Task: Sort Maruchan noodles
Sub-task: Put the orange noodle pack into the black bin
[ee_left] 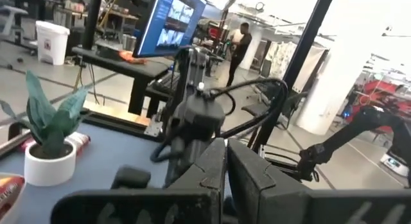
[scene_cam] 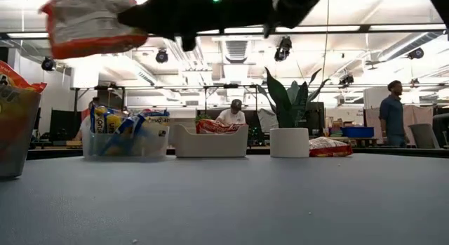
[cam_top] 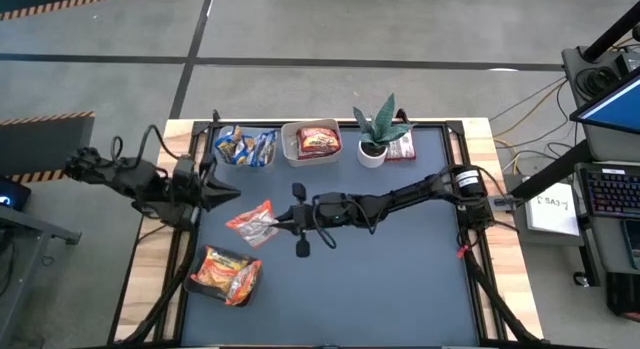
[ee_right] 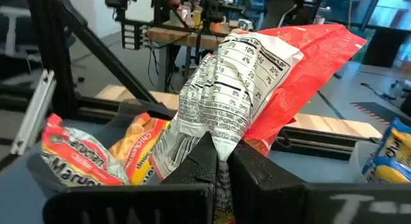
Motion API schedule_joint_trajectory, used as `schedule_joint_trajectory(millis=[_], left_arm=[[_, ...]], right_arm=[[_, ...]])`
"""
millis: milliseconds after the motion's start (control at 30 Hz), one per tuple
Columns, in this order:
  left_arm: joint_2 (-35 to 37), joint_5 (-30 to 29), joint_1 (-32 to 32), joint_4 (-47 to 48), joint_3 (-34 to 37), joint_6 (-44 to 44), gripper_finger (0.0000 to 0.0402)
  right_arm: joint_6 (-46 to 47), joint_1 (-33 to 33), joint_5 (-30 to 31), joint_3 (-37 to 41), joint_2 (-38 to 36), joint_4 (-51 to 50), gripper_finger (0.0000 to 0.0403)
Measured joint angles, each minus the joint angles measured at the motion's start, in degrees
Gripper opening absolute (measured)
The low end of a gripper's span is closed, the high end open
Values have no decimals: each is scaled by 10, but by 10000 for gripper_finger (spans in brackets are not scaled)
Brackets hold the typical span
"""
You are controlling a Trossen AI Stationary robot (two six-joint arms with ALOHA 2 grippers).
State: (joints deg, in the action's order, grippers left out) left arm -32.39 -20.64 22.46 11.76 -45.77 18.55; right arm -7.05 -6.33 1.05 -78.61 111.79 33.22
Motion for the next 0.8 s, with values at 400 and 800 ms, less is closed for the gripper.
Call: schedule_joint_trajectory(millis=[400,800], left_arm=[[8,-74,0,-14,-58,-87,0],[13,-73,0,-2,-75,-91,0]], right_arm=[[-183,0,-31,-182,151,-4,11],[-263,-2,-45,-402,289,-132,12]])
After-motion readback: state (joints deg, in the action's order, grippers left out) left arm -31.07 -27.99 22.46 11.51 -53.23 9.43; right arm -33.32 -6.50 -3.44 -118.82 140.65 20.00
